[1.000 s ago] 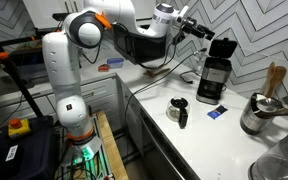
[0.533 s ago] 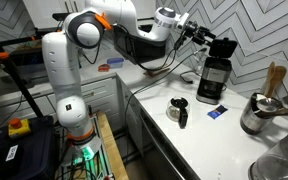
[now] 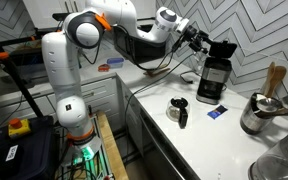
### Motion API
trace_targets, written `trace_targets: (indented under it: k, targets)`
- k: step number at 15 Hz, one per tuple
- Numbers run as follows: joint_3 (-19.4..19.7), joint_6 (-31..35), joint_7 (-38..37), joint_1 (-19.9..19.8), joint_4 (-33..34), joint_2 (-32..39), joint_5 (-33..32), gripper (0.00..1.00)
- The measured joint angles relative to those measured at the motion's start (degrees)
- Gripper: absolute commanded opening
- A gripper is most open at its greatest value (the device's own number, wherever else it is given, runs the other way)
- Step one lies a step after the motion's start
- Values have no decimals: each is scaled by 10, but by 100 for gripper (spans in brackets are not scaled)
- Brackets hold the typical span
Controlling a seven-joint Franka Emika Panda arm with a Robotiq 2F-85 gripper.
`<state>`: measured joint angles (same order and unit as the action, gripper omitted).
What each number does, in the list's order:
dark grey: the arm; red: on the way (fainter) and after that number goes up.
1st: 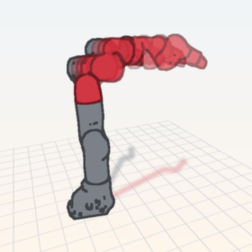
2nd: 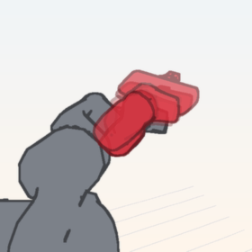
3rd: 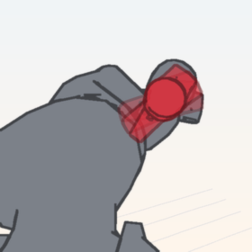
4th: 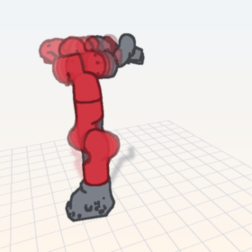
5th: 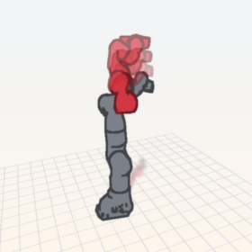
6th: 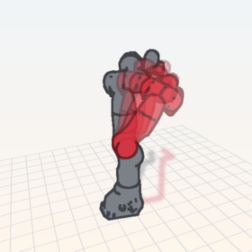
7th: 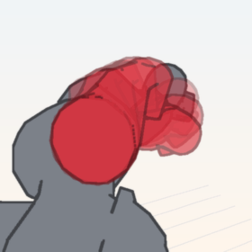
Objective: Close the coffeemaker chamber
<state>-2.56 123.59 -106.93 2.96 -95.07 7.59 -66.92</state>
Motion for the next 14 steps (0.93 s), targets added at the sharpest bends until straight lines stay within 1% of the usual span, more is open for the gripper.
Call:
trace_targets:
  k: [4, 6, 14]
  targets:
    - [0, 0, 0, 0, -1, -3, 51, 100]
    - [0, 0, 0, 0, -3, -6, 62, 100]
    - [10, 1, 1, 0, -27, -31, 56, 100]
